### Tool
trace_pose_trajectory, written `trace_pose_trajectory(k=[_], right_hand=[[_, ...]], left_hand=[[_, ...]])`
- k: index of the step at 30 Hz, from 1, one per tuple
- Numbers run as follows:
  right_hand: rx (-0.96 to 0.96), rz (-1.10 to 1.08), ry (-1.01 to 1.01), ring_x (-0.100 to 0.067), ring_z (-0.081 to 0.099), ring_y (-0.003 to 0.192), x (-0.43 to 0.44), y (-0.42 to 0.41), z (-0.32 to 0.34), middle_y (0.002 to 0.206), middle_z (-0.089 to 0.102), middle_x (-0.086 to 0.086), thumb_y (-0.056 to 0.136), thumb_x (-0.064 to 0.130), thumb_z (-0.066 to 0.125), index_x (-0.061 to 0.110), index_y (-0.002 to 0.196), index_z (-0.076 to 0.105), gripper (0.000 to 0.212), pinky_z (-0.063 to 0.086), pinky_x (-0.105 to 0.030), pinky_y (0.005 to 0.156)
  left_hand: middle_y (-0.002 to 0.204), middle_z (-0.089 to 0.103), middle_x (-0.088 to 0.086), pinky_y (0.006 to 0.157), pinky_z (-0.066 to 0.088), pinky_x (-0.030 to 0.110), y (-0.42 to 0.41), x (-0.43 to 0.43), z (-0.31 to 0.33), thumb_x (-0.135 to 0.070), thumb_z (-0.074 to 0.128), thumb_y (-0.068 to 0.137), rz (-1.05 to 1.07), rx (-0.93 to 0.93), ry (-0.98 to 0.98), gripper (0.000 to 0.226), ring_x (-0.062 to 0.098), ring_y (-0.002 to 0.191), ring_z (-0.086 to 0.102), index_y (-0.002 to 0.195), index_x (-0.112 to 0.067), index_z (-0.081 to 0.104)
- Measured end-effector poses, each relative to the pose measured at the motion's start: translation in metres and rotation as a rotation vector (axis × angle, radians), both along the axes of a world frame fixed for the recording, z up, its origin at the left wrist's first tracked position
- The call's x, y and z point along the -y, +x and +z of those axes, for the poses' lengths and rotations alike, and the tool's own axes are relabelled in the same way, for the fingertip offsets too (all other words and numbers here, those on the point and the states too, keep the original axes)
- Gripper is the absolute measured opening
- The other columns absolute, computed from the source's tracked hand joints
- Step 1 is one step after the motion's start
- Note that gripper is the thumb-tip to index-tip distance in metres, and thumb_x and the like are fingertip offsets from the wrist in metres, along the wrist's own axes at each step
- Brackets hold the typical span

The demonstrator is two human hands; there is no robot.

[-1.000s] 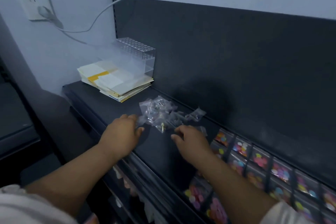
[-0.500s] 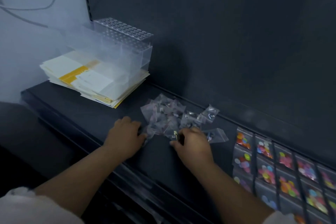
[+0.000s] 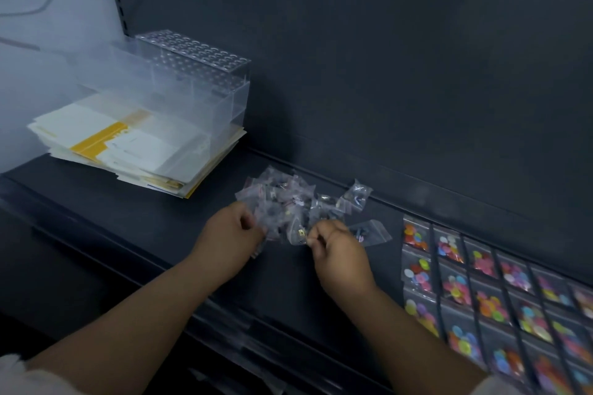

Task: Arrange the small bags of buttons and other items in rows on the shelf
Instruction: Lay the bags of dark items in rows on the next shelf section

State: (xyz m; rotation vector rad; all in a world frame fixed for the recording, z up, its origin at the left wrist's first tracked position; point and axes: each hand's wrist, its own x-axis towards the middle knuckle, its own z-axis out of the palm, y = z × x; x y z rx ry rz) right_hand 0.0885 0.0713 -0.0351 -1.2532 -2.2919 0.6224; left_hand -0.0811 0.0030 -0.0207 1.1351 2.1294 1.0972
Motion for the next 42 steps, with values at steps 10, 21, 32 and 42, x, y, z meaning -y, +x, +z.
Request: trace_pose_trajectory(k=[10,21,32,42], right_hand=[[-0.215,-0.111,0.079,-0.013,0.053,0.072,0.025,0.065,0.030,0.079,0.057,0.001,0.086,0.008,0.057,0.019,0.074,0.050,0.017,0.044,-0.027,0.068],[-0.203,-0.292,0.161,-0.010,0.048,0.071,0.089,0.236,0.050,0.083,0.052,0.000,0.081,0.004,0.061,0.019,0.074,0.051,0.019,0.039,-0.013,0.066],[-0.647,-0.428,-0.503,-0.016,0.051,0.068,0.202,0.452,0.074,0.076,0.055,-0.004,0.086,0.009,0.064,0.012,0.101,0.058,0.016,0.044,-0.030,0.066],[-0.968,-0.704,-0.517,-0.009,0.048,0.053,0.287,0.614,0.079,0.060,0.052,0.001,0.089,0.008,0.059,0.018,0.069,0.057,0.023,0.045,-0.022,0.056]], left_hand=[[0.069,0.058,0.009,0.051,0.047,0.026,0.083,-0.016,0.029,-0.011,0.063,0.087,-0.052,0.568,0.059,0.019,0.017,0.059,0.056,0.074,-0.012,0.049],[0.097,0.065,0.014,0.072,0.057,0.033,0.261,0.016,0.059,-0.002,0.071,0.079,-0.344,0.635,-0.036,0.026,0.024,0.082,0.066,0.097,-0.008,0.054],[0.090,0.065,0.011,0.064,0.052,0.031,0.469,0.096,0.070,0.012,0.065,0.078,-0.753,0.500,-0.108,0.035,0.021,0.070,0.061,0.105,-0.008,0.056],[0.074,0.064,0.009,0.059,0.052,0.026,0.624,0.147,0.072,-0.007,0.060,0.090,-0.926,0.629,-0.235,0.005,0.023,0.064,0.063,0.094,-0.005,0.062]])
